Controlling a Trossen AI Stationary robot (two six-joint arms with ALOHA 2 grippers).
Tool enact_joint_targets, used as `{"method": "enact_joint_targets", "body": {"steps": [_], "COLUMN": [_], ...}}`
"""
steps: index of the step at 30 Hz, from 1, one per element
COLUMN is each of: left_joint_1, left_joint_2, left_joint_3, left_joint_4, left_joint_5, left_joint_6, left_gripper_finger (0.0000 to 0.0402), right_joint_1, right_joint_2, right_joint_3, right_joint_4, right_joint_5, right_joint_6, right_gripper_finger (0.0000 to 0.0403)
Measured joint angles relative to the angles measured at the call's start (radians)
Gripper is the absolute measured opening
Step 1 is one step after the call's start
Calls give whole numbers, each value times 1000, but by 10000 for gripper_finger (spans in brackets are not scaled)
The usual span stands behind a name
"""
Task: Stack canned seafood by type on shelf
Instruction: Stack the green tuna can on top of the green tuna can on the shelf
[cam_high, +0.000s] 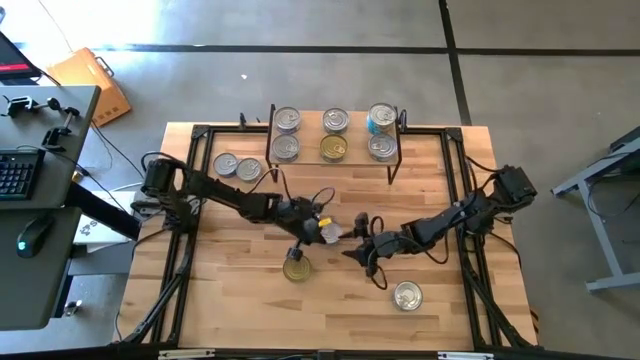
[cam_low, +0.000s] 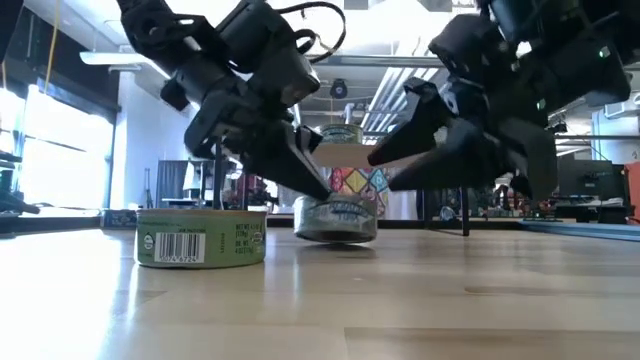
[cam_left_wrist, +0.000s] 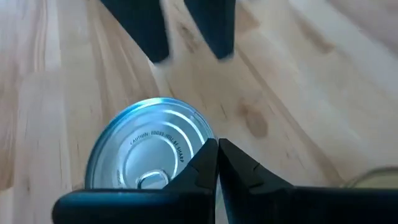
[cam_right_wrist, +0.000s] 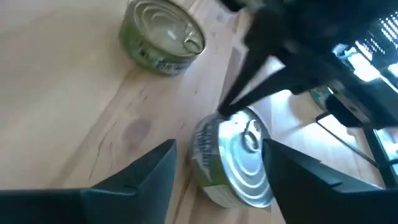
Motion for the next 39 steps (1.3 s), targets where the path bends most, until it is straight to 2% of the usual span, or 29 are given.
{"method": "enact_joint_targets", "body": {"steps": [5,8,10,13,18,24,27,30,32,34,39], "left_joint_1": [42,63,69,73,72,60,54,29,3,-27,-103], "left_joint_2": [0,0,0,0,-1,-9,-29,-65,-83,-83,-44], "left_joint_3": [-21,-47,-58,-77,-94,-94,-94,-94,-93,-87,-19], "left_joint_4": [118,200,230,281,325,324,316,290,284,267,197], "left_joint_5": [118,204,224,225,226,142,130,141,98,10,-330], "left_joint_6": [-62,-105,-121,-137,-156,-94,-70,41,112,172,210], "left_gripper_finger": [0,0,0,0,0,2,21,60,92,128,207], "right_joint_1": [0,1,0,-1,-7,-7,-1,-8,-24,-44,-93], "right_joint_2": [55,91,108,123,126,126,126,126,125,125,123], "right_joint_3": [0,0,0,0,0,0,0,0,0,0,0], "right_joint_4": [-1,40,71,123,151,119,128,124,124,128,137], "right_joint_5": [13,117,158,149,133,107,115,111,97,70,13], "right_joint_6": [-138,-184,-184,-182,-48,165,262,336,377,414,464], "right_gripper_finger": [245,245,245,245,224,117,118,118,118,118,118]}}
